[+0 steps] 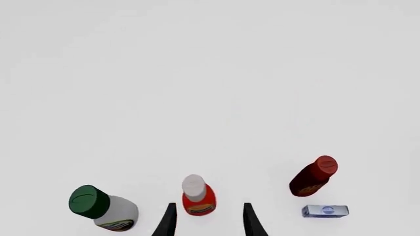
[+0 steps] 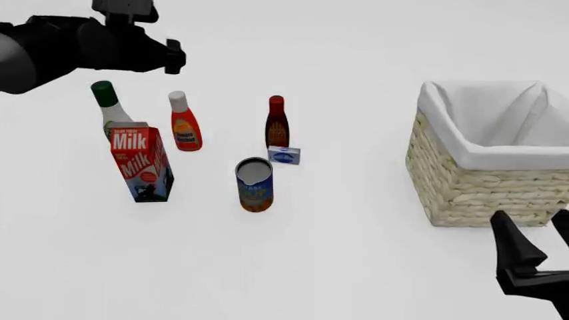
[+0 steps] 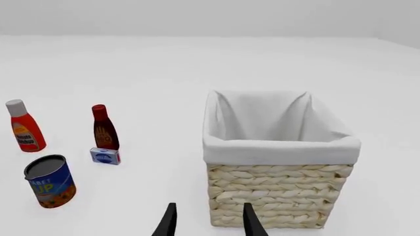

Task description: Pick the ketchup and place it in the basket.

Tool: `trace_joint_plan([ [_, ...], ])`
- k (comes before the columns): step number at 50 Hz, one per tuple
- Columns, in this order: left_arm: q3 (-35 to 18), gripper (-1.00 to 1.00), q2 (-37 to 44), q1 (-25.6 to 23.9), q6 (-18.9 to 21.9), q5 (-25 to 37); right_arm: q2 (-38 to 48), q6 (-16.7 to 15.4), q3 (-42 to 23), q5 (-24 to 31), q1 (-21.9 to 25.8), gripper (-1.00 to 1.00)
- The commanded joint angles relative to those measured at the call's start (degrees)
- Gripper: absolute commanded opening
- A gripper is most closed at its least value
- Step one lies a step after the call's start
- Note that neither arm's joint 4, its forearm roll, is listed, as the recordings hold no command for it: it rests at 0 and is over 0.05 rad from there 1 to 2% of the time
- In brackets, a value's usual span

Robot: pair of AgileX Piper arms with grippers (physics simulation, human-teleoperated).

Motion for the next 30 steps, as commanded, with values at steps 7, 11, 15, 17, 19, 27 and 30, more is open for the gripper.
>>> trace_joint_plan([
  [7, 1.3, 1.0, 2.6, 1.2, 0.4, -3.2, 3.3, 0.4, 0.0, -2.5, 0.4, 1.0],
  [11, 0.4, 1.0, 3.4, 1.2, 0.7, -3.2, 4.9, 0.5, 0.0, -3.9, 0.6, 1.0],
  [15, -0.7, 1.0, 4.1, 1.1, 0.5, -2.8, 5.2, 0.5, 0.0, -4.1, 0.6, 1.0],
  [17, -0.9, 1.0, 4.3, 1.2, 0.8, -3.0, 5.6, 0.5, 0.0, -4.4, 0.7, 1.0],
  [19, -1.4, 1.0, 4.7, 1.0, 0.6, -2.9, 5.9, 0.5, 0.0, -4.7, 0.8, 1.0],
  [27, -2.3, 1.0, 6.1, 0.9, 0.9, -3.6, 7.1, 0.4, 0.0, -5.4, 0.8, 1.0],
  [30, -2.2, 1.0, 6.7, 1.1, 1.0, -4.0, 7.3, 0.4, 0.0, -5.6, 0.8, 1.0],
])
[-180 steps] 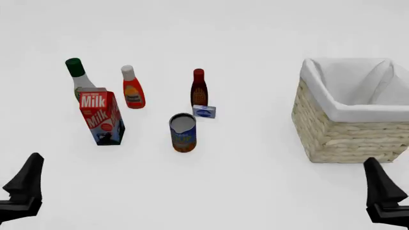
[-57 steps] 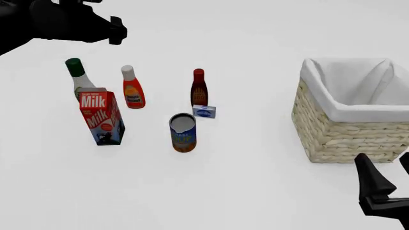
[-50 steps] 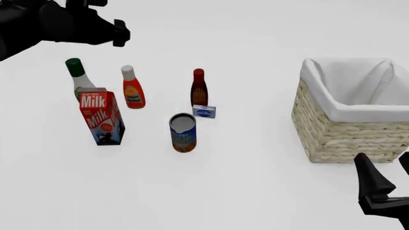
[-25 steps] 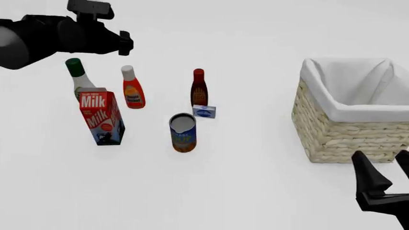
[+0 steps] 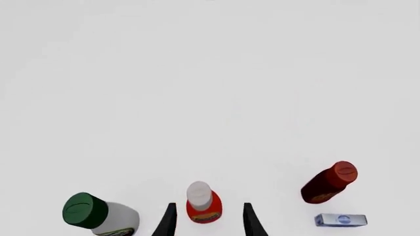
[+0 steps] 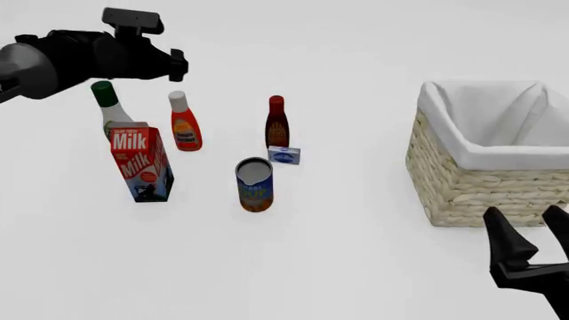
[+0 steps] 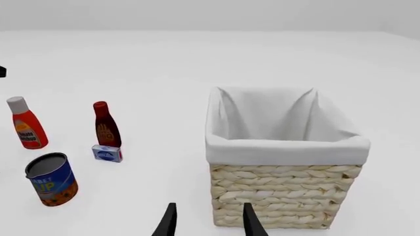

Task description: Pick the ketchup and place it in the basket.

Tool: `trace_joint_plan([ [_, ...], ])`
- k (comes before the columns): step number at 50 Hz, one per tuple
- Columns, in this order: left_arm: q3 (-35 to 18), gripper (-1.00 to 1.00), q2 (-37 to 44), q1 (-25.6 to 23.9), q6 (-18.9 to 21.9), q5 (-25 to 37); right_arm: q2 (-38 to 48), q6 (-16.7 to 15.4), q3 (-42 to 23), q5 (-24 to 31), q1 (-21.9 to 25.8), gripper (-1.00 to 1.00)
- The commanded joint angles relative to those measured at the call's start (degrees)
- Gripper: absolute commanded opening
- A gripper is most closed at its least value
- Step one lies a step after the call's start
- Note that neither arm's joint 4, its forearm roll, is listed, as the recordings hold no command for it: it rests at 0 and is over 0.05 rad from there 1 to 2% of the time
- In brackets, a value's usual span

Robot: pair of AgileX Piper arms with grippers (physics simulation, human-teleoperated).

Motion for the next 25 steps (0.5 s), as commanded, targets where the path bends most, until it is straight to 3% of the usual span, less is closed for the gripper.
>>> trace_joint_plan([
  [1, -0.9, 1.0, 2.2, 0.1, 0.3, -0.9, 1.7, 0.1, 0.0, -1.2, 0.0, 1.0],
  [25, -1.5, 1.0, 4.6, 0.8, -0.1, -2.1, 2.9, 0.1, 0.0, -2.0, 0.1, 1.0],
])
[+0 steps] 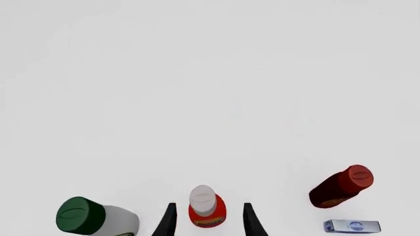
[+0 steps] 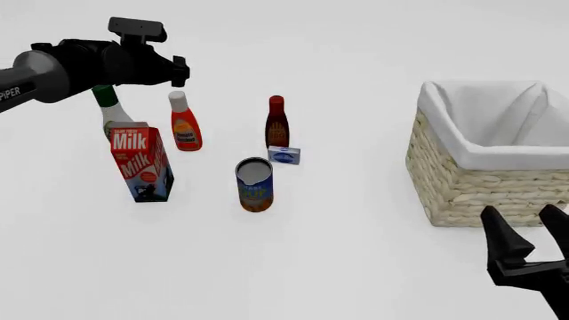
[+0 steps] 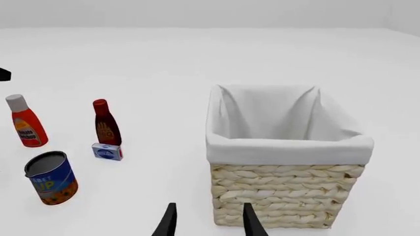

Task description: Pick the ketchup and place it in the basket.

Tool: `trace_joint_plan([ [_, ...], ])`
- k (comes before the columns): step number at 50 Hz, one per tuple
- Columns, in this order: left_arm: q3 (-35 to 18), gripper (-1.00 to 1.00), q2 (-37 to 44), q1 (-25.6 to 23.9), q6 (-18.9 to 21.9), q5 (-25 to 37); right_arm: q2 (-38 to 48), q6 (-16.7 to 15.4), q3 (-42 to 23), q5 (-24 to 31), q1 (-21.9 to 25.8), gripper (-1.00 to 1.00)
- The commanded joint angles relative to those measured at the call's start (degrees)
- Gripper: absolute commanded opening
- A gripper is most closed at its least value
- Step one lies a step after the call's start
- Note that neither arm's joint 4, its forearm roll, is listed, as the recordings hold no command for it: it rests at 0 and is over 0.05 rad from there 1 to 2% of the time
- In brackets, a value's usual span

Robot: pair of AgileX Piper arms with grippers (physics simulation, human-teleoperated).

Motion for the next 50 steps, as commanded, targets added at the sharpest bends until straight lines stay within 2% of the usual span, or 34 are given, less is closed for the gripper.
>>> trace_joint_plan([
  [1, -0.2, 1.0, 1.2, 0.0, -0.3, -0.6, 0.6, 0.0, 0.0, -0.5, 0.0, 1.0],
  [50, -0.9, 1.0, 6.8, 0.2, -2.8, -3.1, 5.2, 0.4, 0.0, -3.8, 0.2, 1.0],
])
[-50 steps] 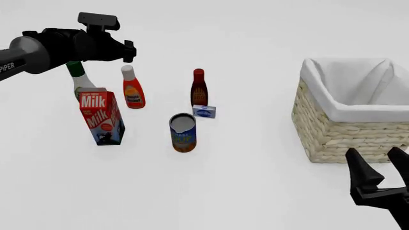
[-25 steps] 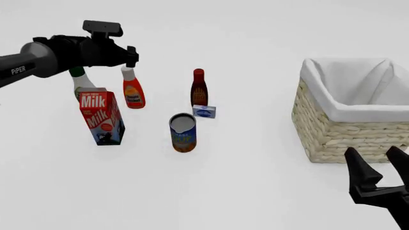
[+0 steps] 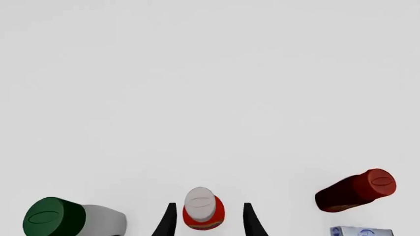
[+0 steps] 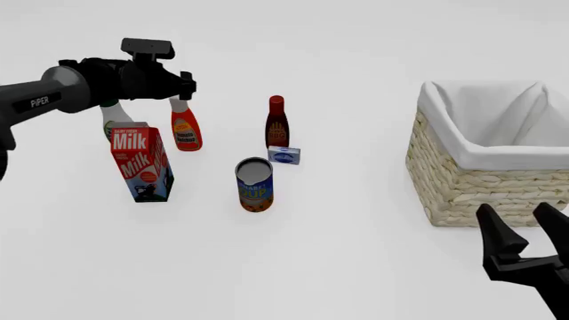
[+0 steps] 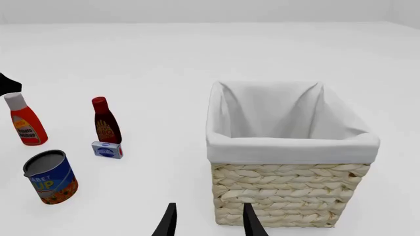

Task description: Pick the ketchup and place it in the basket.

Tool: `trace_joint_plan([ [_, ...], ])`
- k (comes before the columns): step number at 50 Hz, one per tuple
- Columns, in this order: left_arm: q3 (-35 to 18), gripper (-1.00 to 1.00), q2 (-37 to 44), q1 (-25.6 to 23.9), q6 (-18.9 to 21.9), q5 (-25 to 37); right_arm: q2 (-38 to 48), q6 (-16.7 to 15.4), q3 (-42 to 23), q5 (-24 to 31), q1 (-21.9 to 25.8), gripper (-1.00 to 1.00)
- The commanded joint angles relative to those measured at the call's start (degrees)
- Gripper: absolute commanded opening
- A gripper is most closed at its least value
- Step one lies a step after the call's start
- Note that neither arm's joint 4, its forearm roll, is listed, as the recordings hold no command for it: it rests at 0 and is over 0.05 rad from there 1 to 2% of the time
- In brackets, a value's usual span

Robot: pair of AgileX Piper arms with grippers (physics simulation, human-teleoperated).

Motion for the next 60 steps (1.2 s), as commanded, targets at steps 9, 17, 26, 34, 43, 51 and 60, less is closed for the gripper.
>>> trace_joint_plan([
  [9, 0.5, 1.0, 1.8, 0.1, -0.5, -1.3, 1.6, 0.0, 0.0, -1.2, -0.1, 1.0],
  [17, 0.2, 1.0, 2.3, 0.4, -0.3, -1.4, 2.1, 0.1, 0.0, -1.5, -0.2, 1.0],
  [26, -0.1, 1.0, 2.9, 0.7, -0.2, -1.6, 3.2, 0.3, 0.0, -2.4, -0.2, 1.0],
  [34, -0.7, 1.0, 3.6, 0.7, -0.3, -1.6, 3.3, 0.3, 0.0, -2.4, -0.2, 1.0],
  [43, -1.0, 1.0, 4.7, 0.7, -0.4, -1.8, 4.6, 0.4, 0.0, -3.5, -0.1, 1.0],
  [51, -1.2, 1.0, 5.2, 0.7, -0.5, -2.0, 5.0, 0.4, 0.0, -3.8, -0.1, 1.0],
  [60, -1.1, 1.0, 6.0, 0.5, -1.0, -2.4, 5.9, 0.6, 0.0, -4.5, 0.0, 1.0],
])
